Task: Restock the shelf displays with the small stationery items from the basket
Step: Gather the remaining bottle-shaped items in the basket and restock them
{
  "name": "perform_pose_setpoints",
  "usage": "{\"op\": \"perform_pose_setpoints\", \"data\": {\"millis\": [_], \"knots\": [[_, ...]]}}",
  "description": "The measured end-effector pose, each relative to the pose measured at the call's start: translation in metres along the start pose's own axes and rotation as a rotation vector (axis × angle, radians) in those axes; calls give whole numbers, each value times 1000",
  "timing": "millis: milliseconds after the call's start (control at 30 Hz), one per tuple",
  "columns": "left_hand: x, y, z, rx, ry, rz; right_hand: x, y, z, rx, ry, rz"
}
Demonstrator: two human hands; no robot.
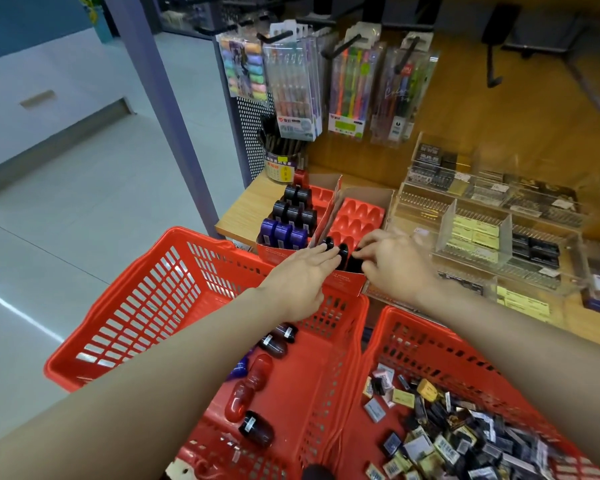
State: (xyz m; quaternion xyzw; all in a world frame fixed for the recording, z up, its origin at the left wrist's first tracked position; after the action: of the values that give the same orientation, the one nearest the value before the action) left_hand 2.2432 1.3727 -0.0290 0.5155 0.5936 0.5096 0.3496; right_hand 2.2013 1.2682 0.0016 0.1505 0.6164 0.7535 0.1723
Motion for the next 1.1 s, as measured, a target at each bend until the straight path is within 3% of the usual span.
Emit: {"op": "perform_pose_setpoints", "data": {"millis": [133, 267, 300, 367, 500, 667, 933, 1100], "knots": [[7, 6, -9, 137, 12, -4, 1, 7, 9, 43, 1, 69], [38, 40, -1, 217, -10, -234, 29, 33, 53, -267, 149, -170], [48, 42, 9, 242, 29, -249, 38, 25, 66, -343, 166, -154], [69, 25, 35, 280, 167, -151, 52, -17, 87, -389, 123, 23], [118, -57, 83, 379, 403, 206, 68, -113, 99, -464, -104, 343], [158, -143, 129, 518, 569, 276, 91, -247, 124, -184, -143, 801], [190, -234, 167, 710, 820, 314, 120, -358, 134, -56, -220, 926], [186, -242, 178, 894, 966, 188, 127, -373, 136, -46, -234, 969]]}}
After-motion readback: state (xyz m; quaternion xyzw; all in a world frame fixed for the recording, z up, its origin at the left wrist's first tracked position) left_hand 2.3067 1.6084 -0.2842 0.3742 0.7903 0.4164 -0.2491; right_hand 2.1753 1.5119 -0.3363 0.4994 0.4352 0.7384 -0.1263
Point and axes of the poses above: each hand's wrist, its own x-axis away from the middle knuckle, its own y-axis out of the back of the hand, z = x × y, the point moved 10 cm from there along -x, towards the middle knuckle, and after that the axes turned 4 degrees about -y, right-handed, at the moved point
